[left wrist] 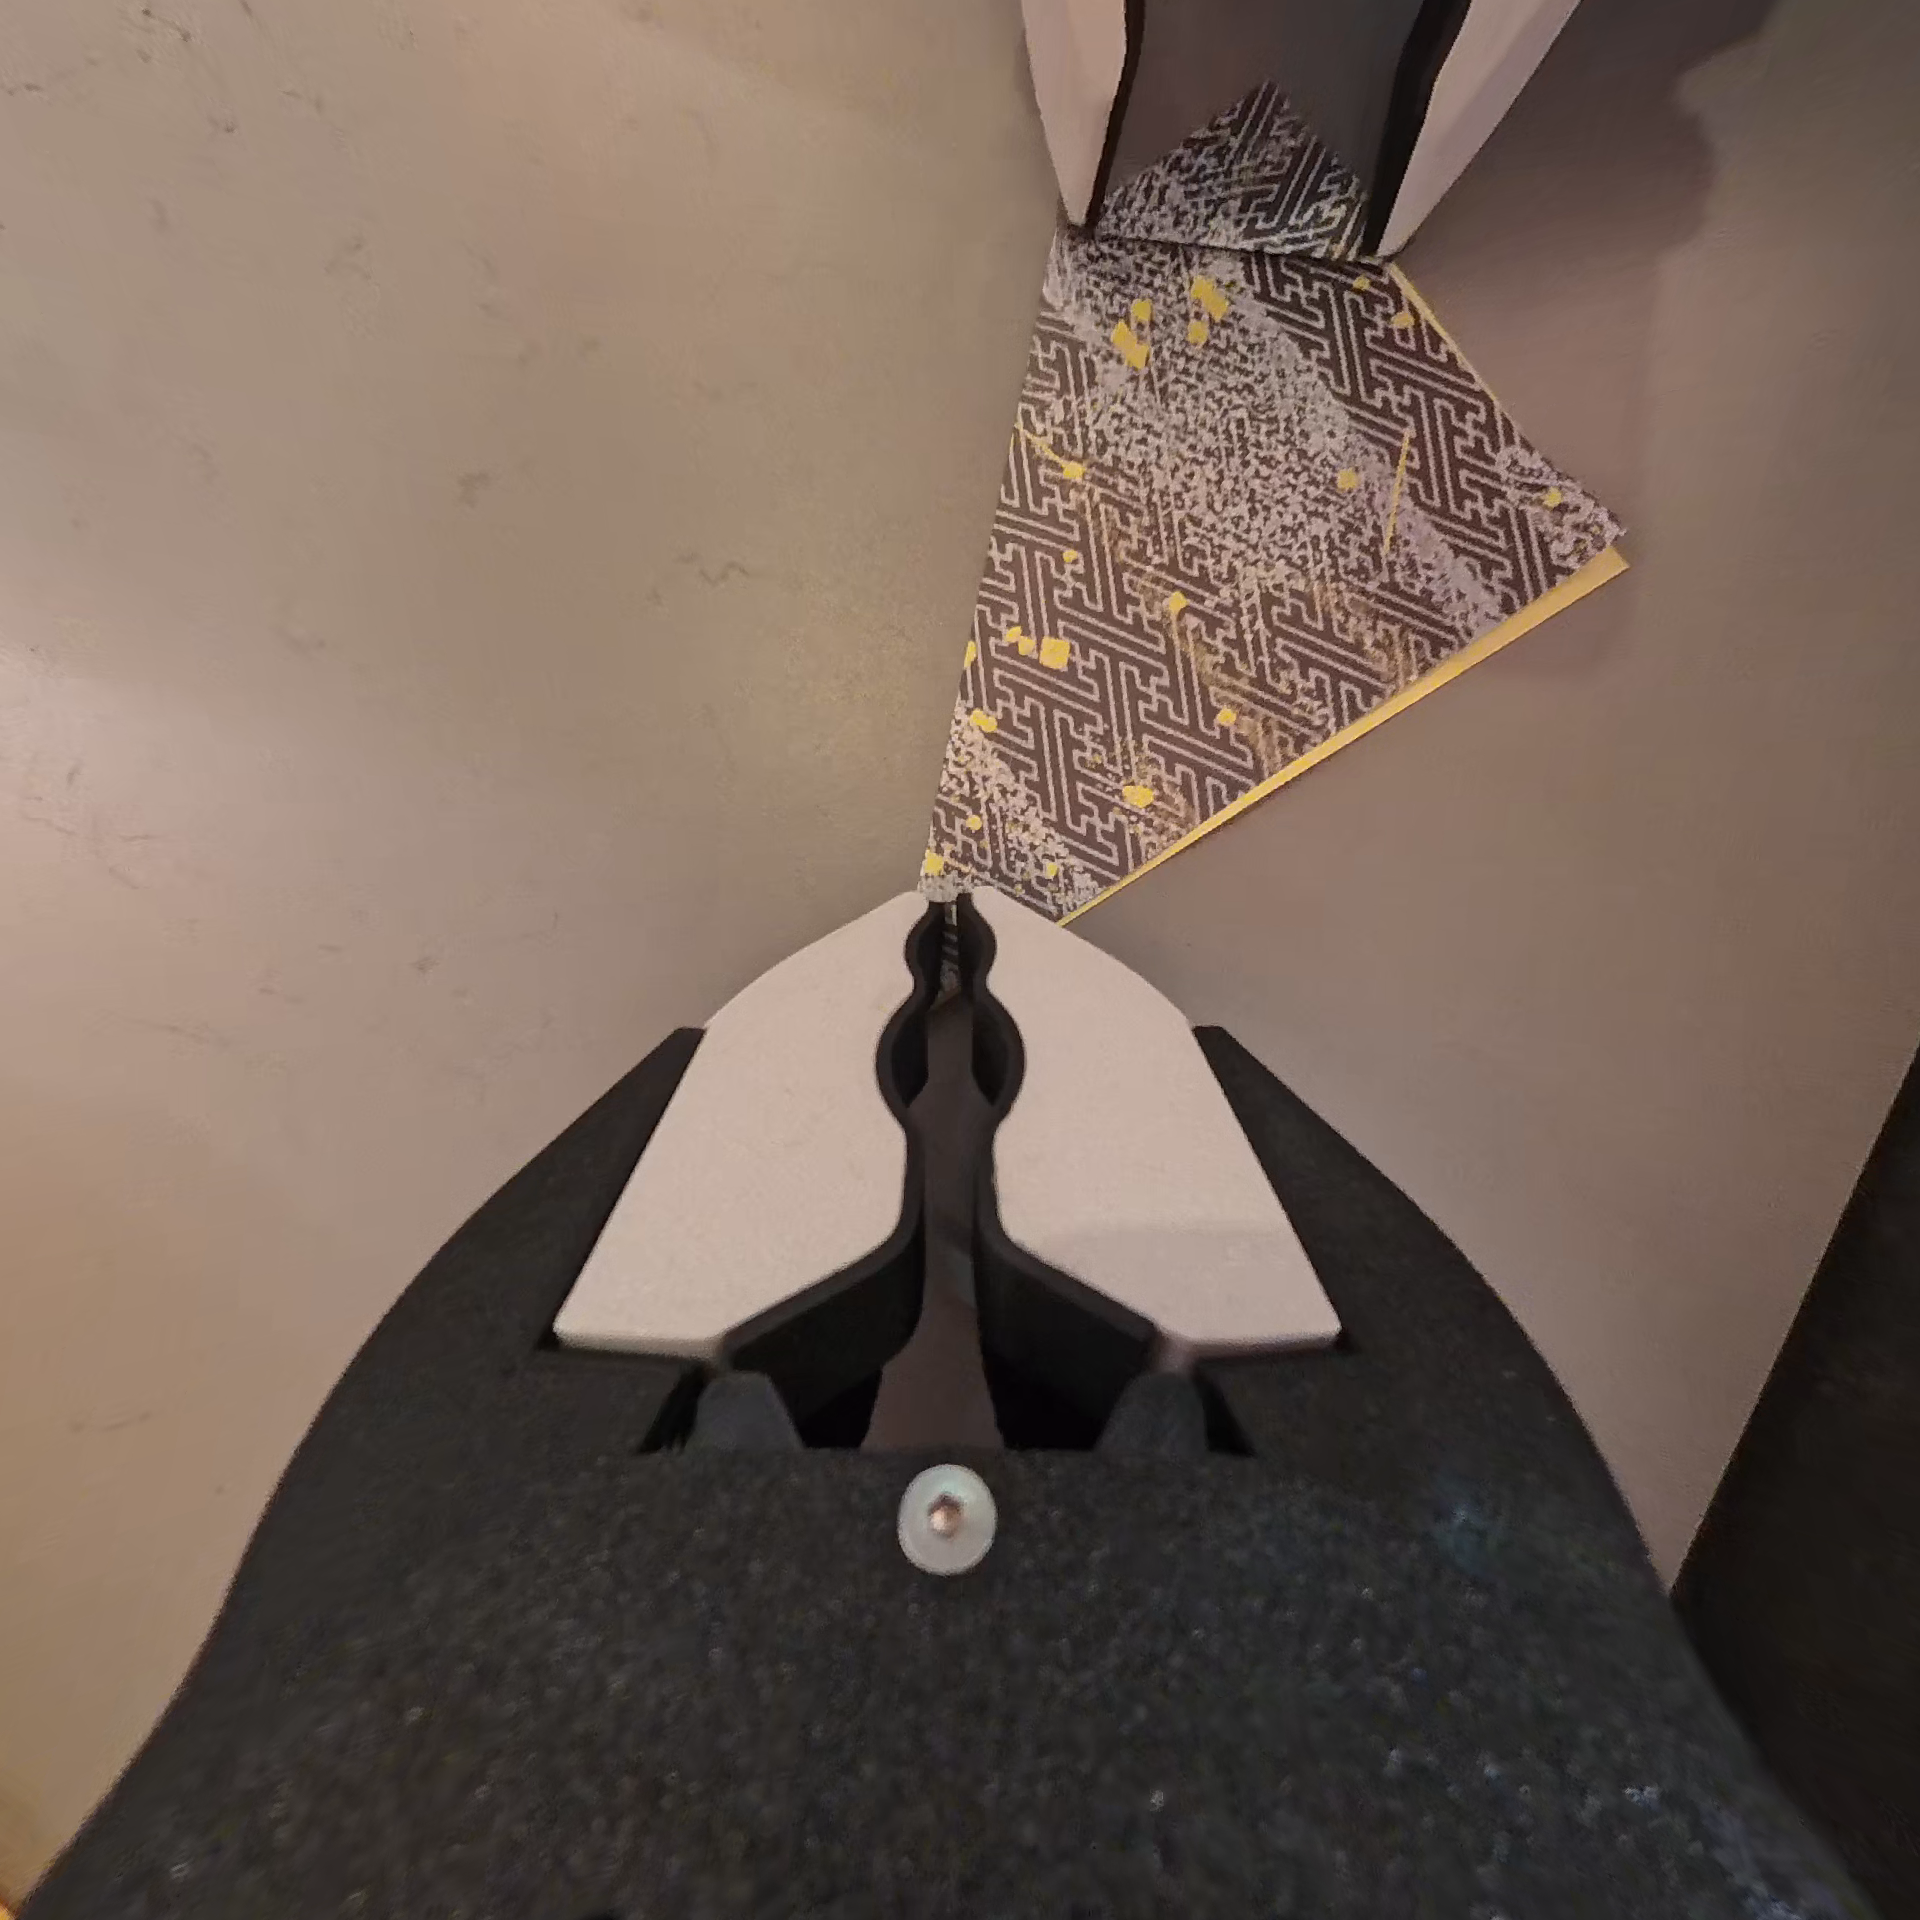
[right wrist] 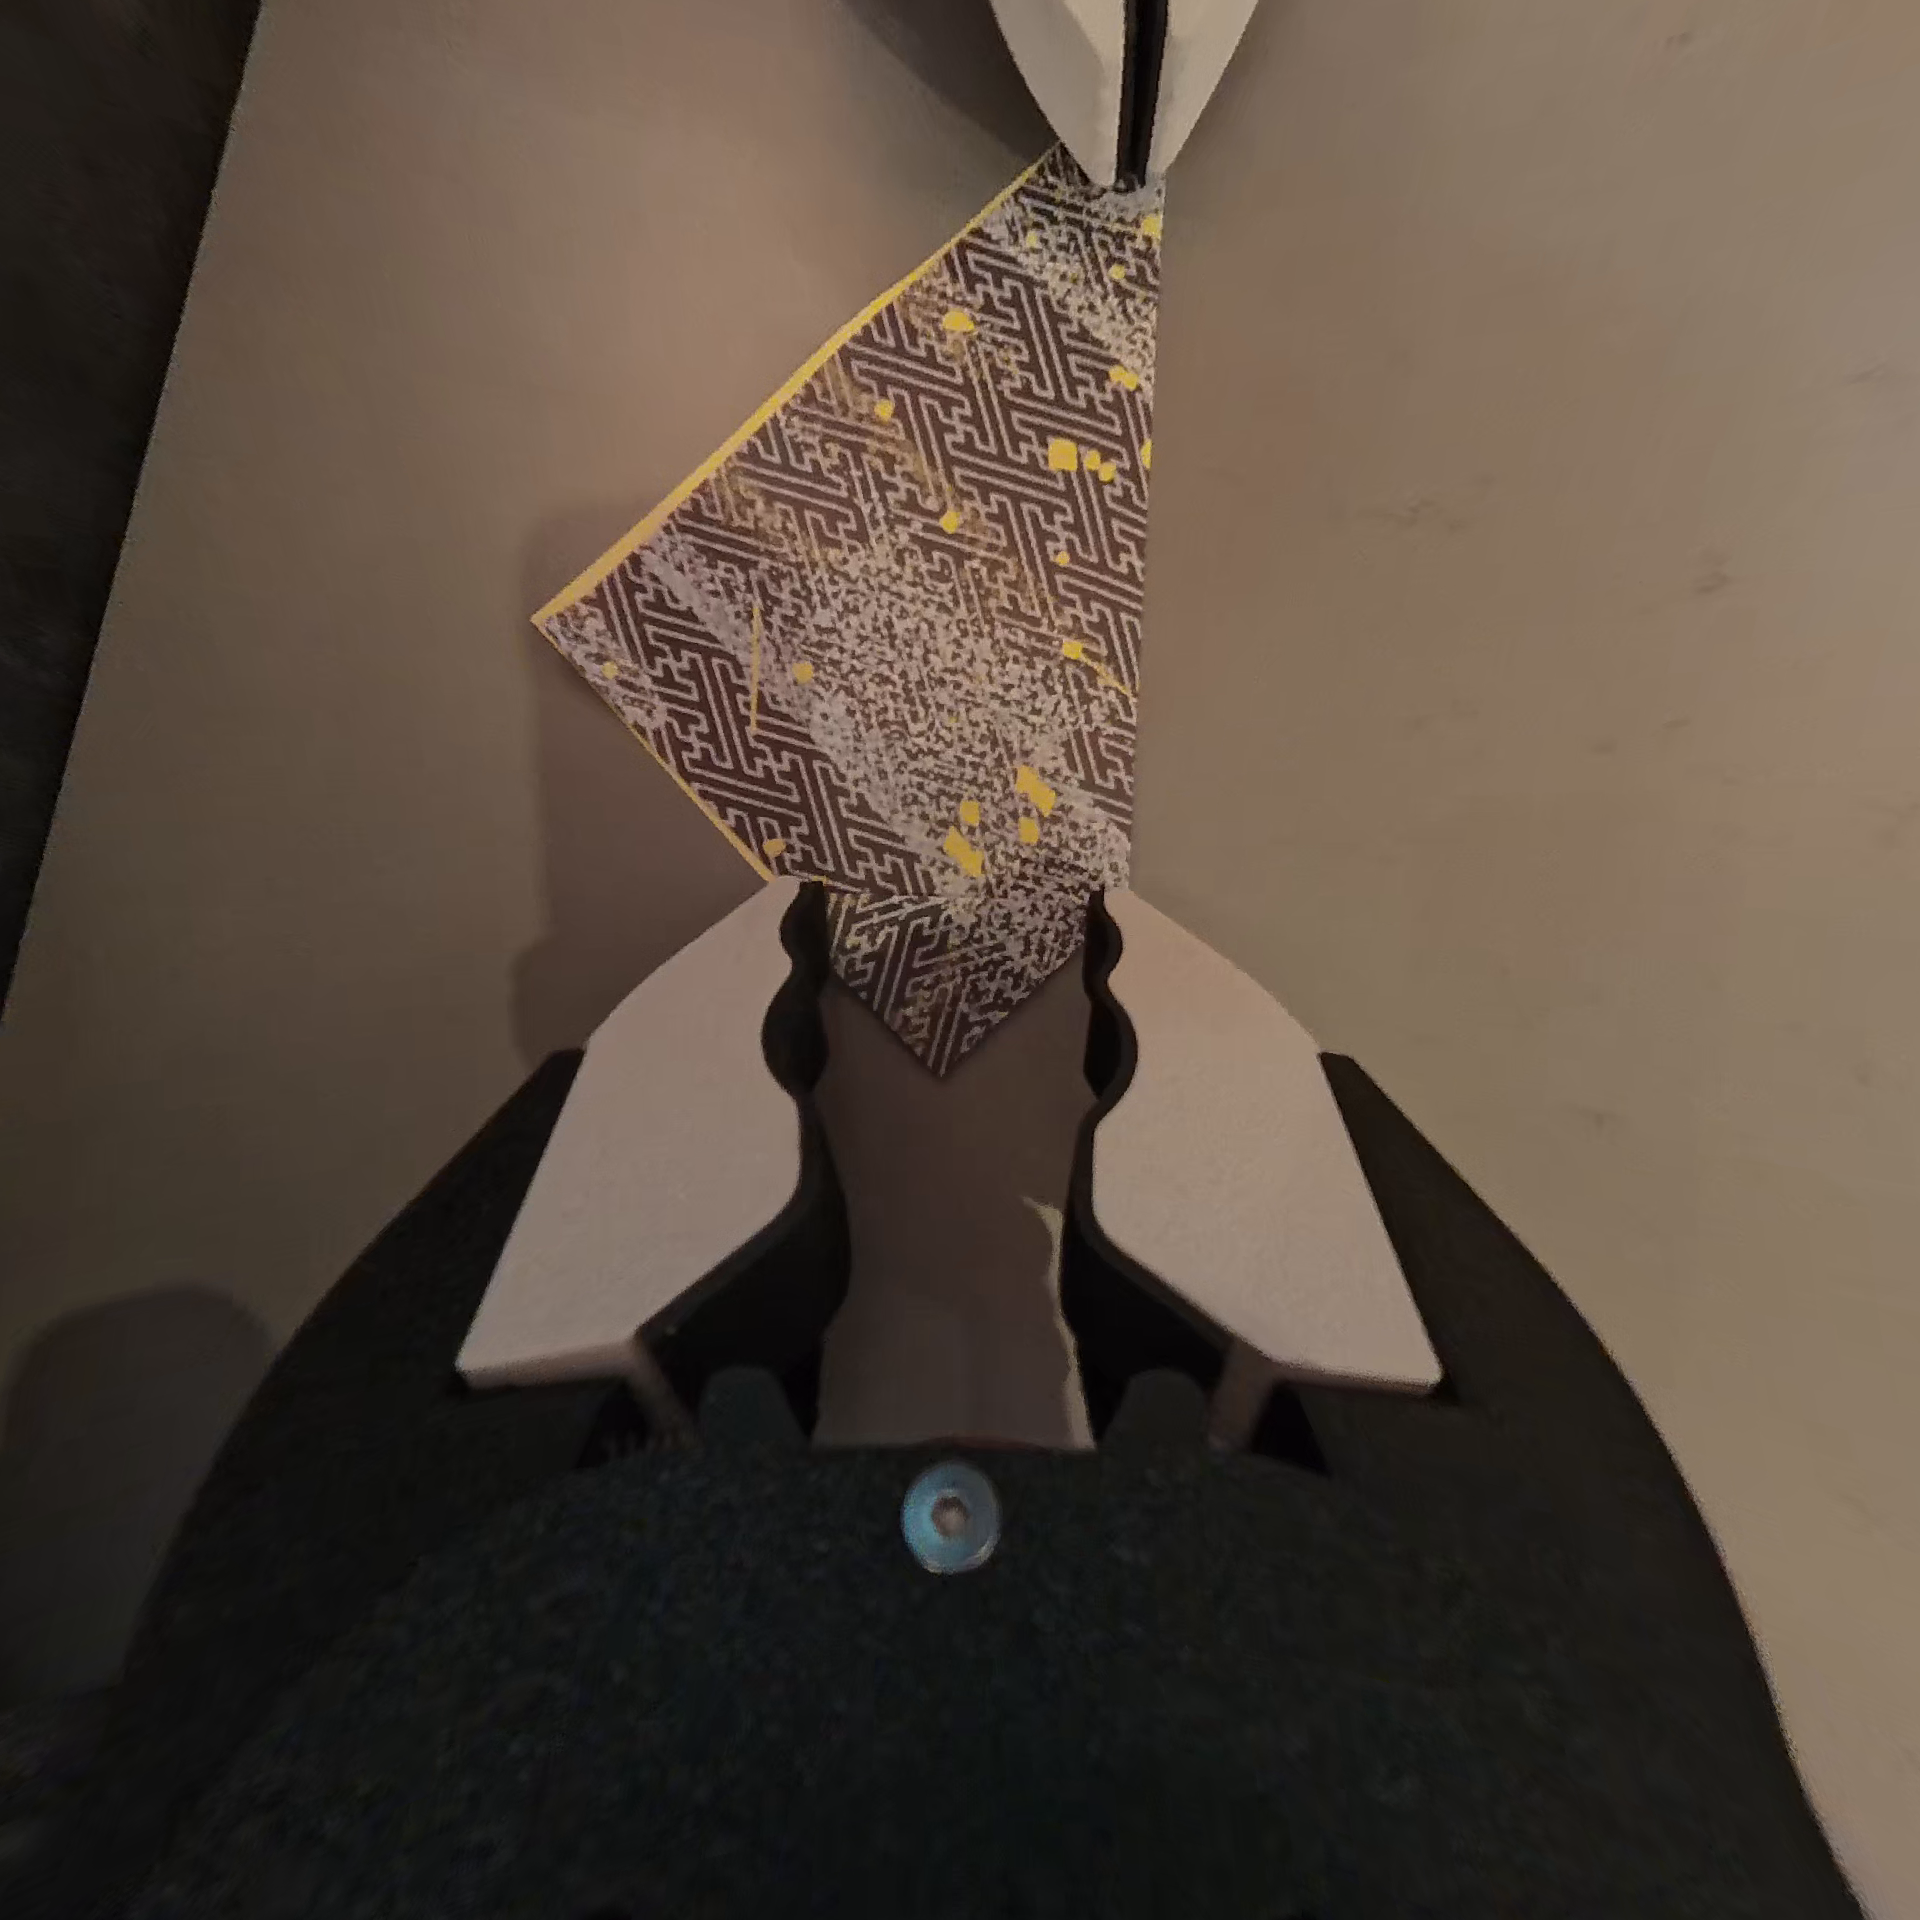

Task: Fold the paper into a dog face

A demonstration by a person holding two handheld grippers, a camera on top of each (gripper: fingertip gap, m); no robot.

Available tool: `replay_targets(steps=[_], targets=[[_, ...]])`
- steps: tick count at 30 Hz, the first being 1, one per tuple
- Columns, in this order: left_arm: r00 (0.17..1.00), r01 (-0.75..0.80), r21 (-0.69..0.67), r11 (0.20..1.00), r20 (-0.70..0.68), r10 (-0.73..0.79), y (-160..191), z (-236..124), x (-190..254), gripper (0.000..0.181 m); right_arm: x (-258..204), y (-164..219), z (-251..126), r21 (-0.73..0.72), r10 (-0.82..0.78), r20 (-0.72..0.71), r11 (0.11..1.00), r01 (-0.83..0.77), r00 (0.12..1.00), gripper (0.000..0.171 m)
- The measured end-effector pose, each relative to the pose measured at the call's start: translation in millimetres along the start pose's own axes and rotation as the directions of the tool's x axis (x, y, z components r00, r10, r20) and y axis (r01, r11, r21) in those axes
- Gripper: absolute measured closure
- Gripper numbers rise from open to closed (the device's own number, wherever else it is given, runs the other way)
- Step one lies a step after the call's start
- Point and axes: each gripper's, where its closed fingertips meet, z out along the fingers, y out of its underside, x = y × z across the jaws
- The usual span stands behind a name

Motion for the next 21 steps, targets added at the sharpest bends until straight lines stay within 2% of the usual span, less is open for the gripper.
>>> replay_targets(steps=[21], targets=[[1.000, 0.020, 0.009, 1.000, 0.001, -0.020, -2.1, 0.0, 0.2, 0.180, 6.2, 1.4, 0.0, -0.054, 0.010, 0.001, 0.998, -0.010, 1.000, 0.123]])
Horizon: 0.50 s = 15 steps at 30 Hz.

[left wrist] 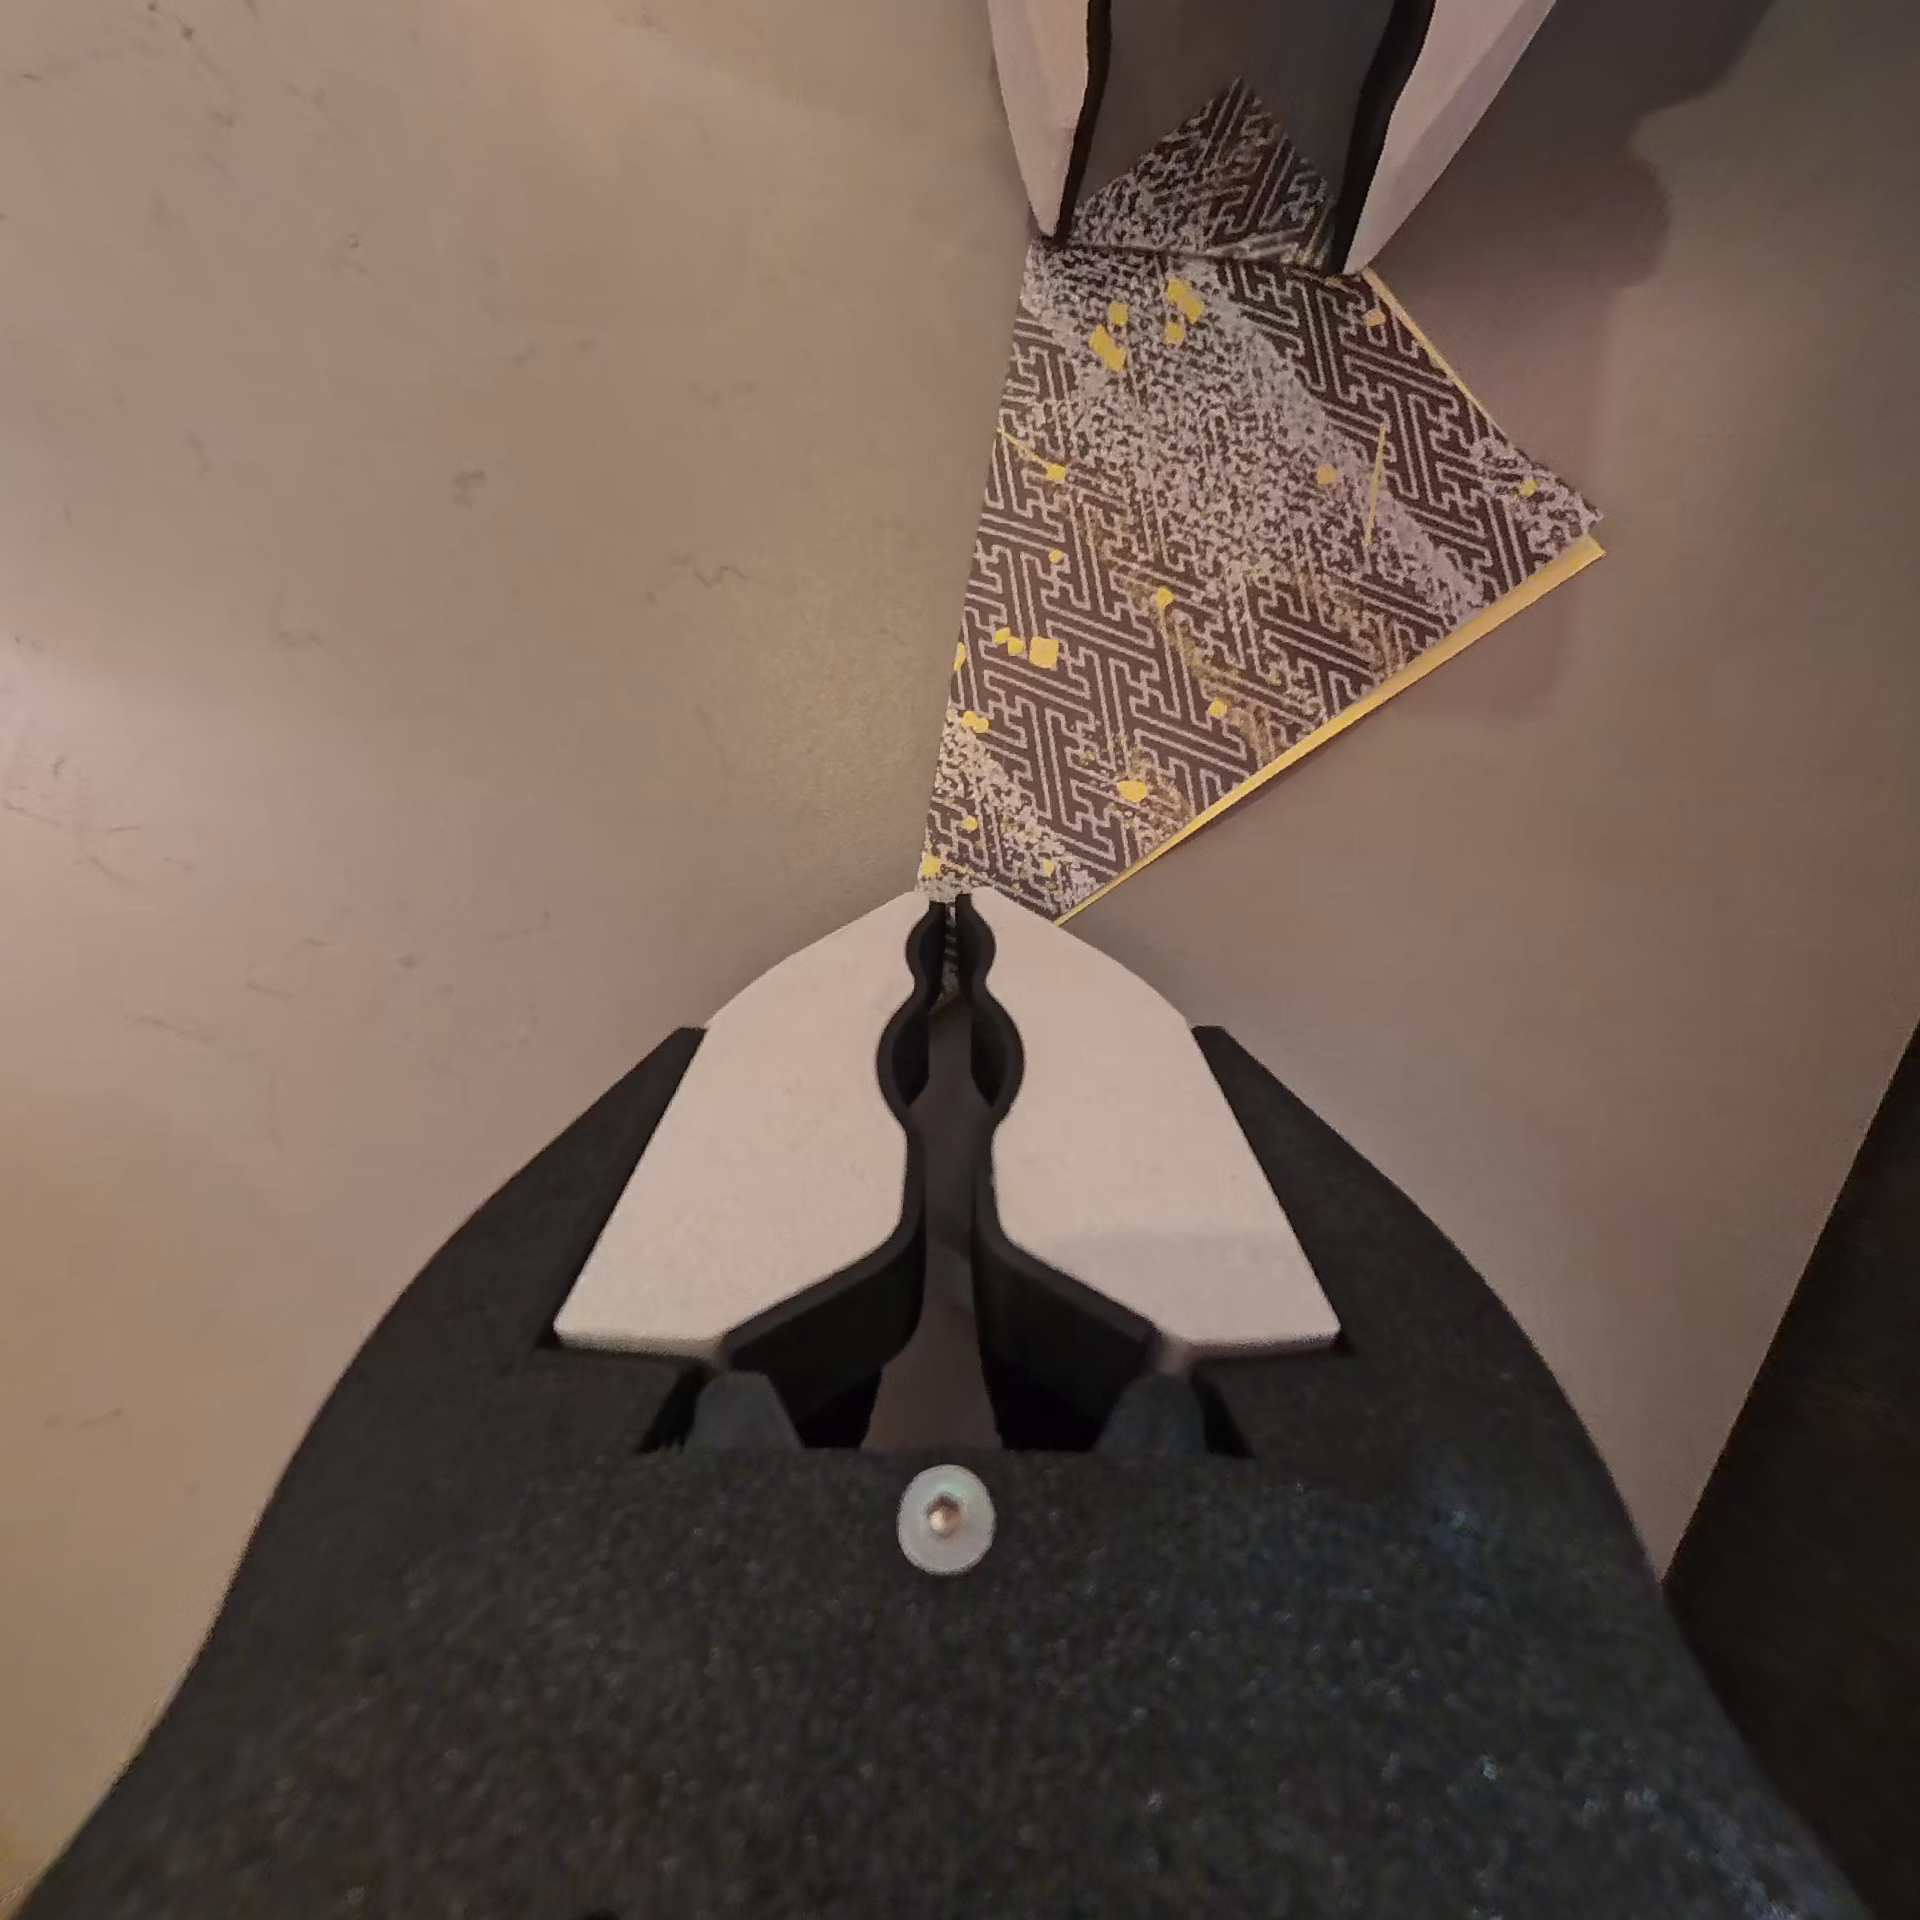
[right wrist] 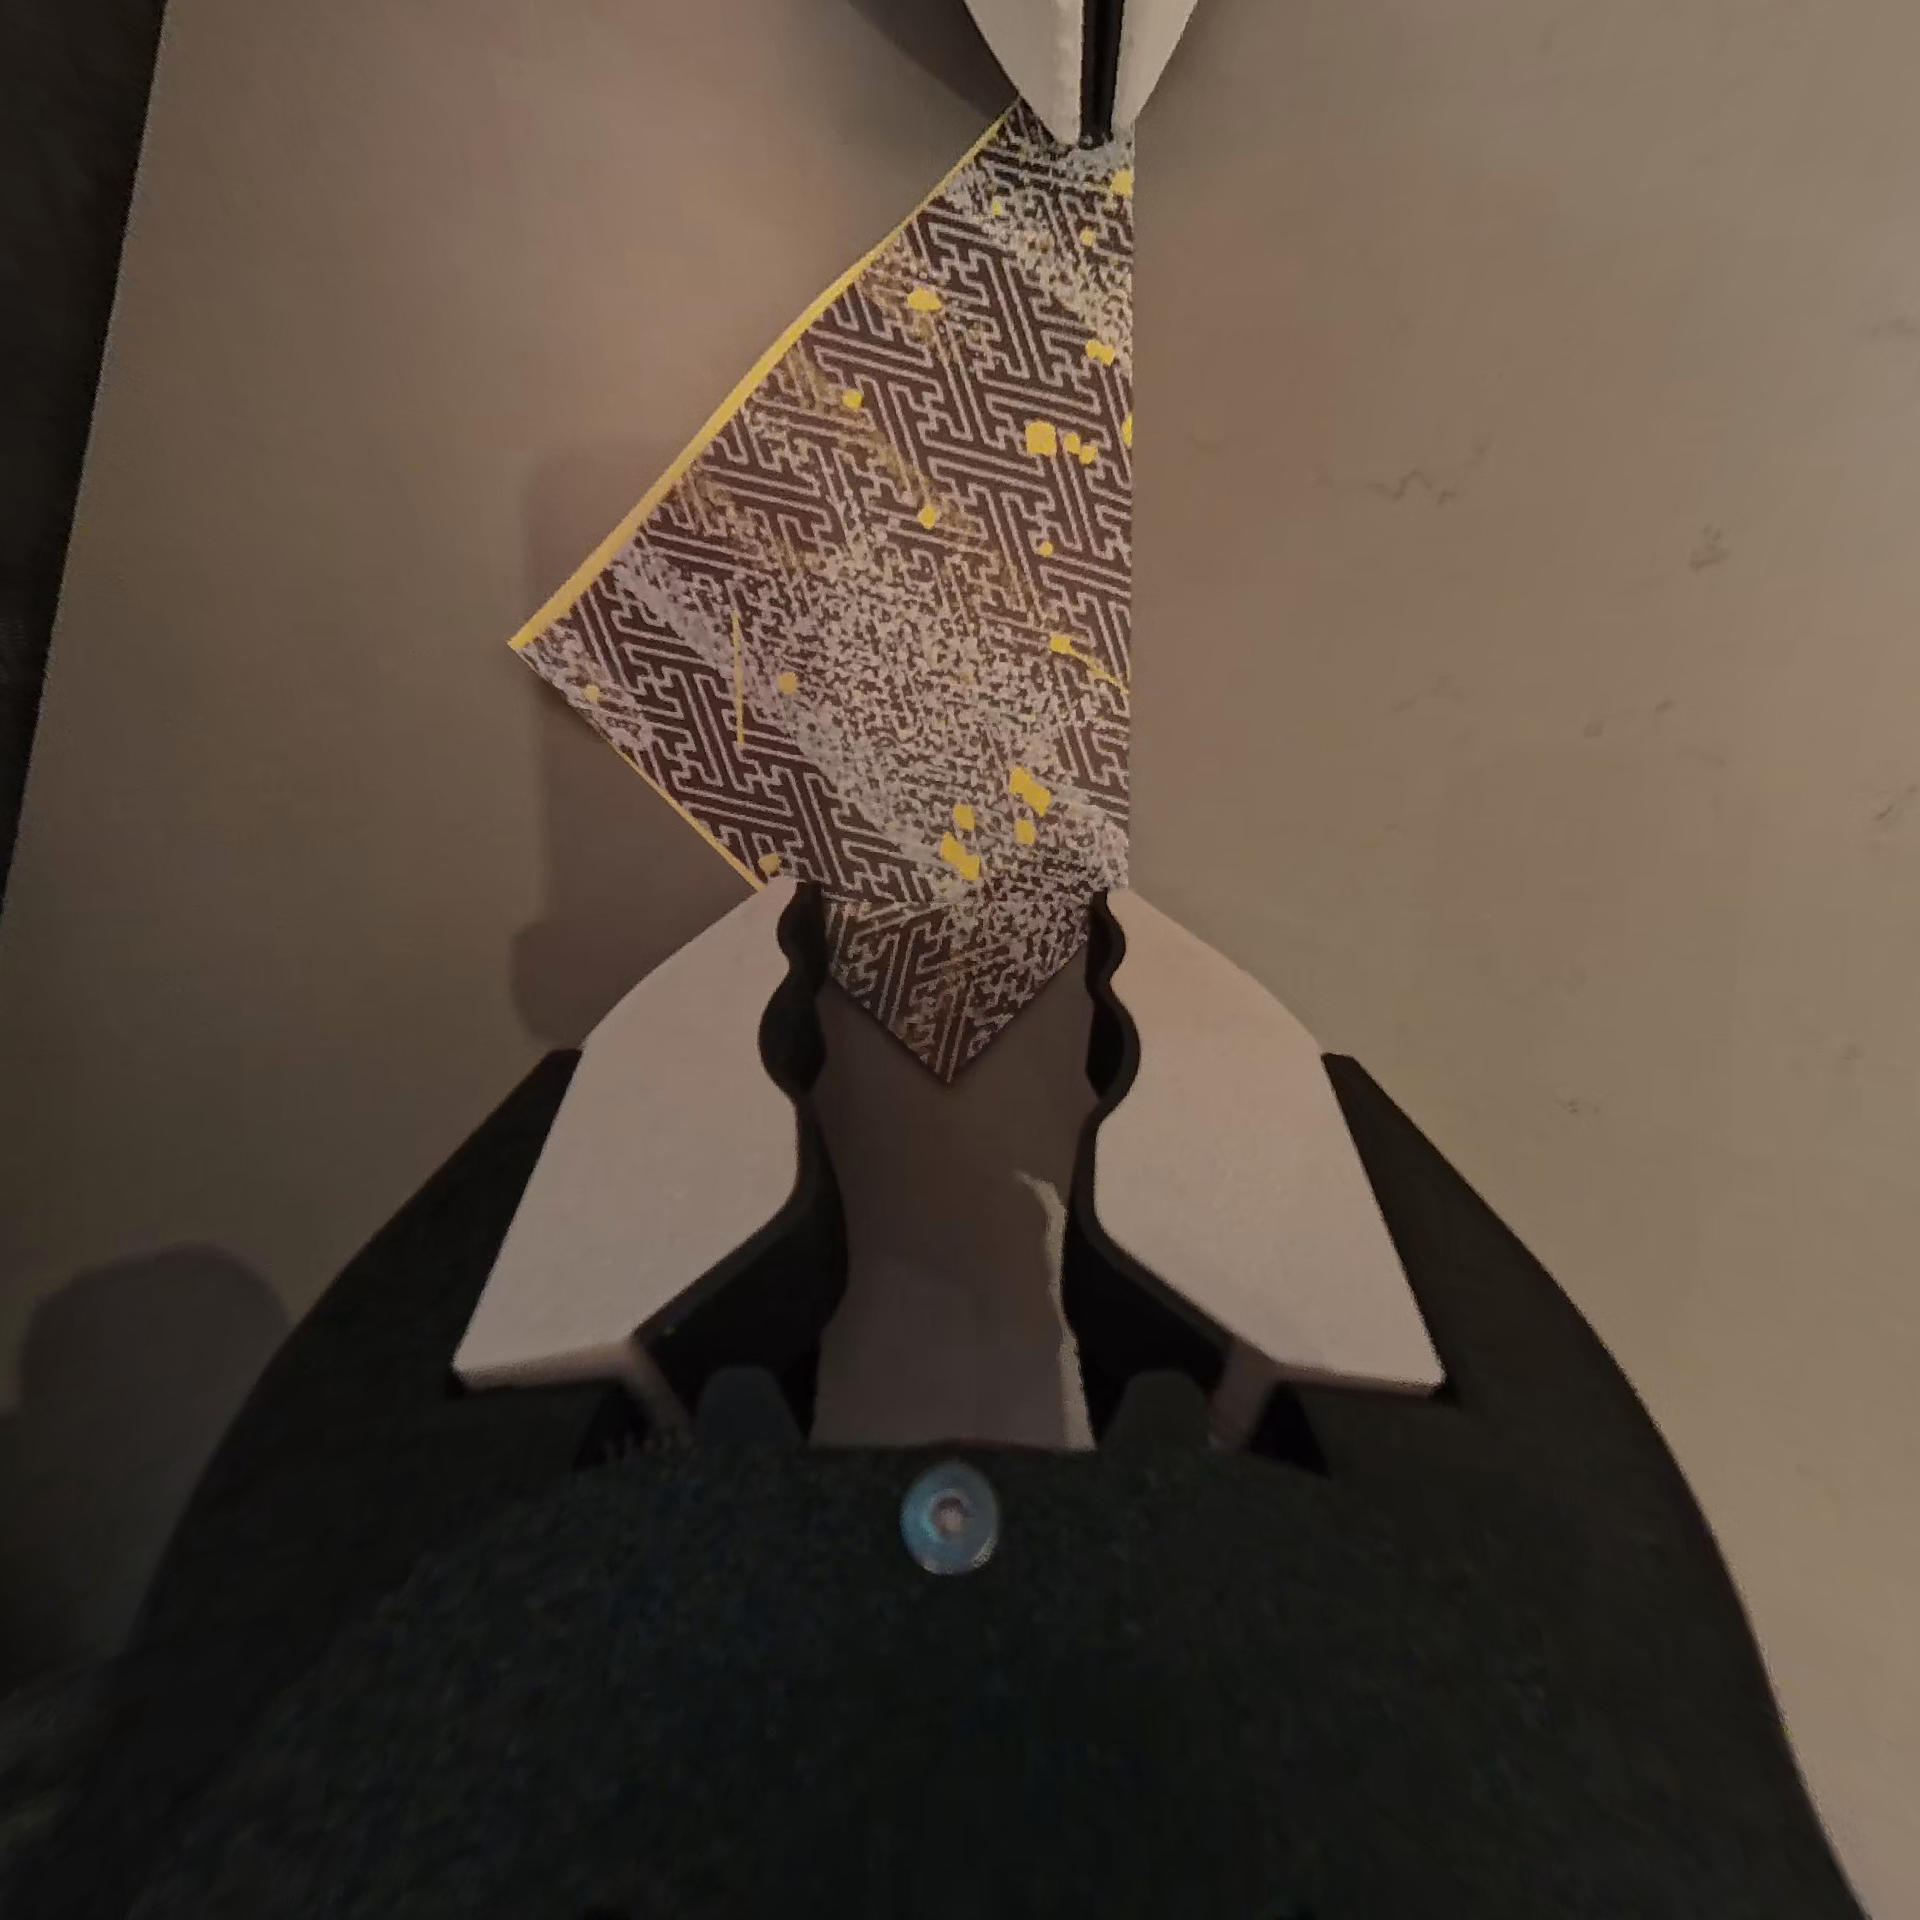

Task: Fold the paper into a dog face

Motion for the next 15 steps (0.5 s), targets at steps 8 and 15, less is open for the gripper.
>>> replay_targets(steps=[8, 15], targets=[[1.000, 0.011, 0.002, 1.000, 0.008, -0.011, -4.4, 2.6, 3.7, 0.179, 2.6, -24.0, 0.6, 0.026, -0.036, -0.009, 0.999, 0.036, 0.999, 0.123], [1.000, 0.019, -0.006, 1.000, 0.013, -0.019, -14.0, 14.6, 0.0, 0.179, 4.8, -50.5, 15.8, 0.046, -0.072, 0.007, 0.996, 0.071, 0.997, 0.123]])
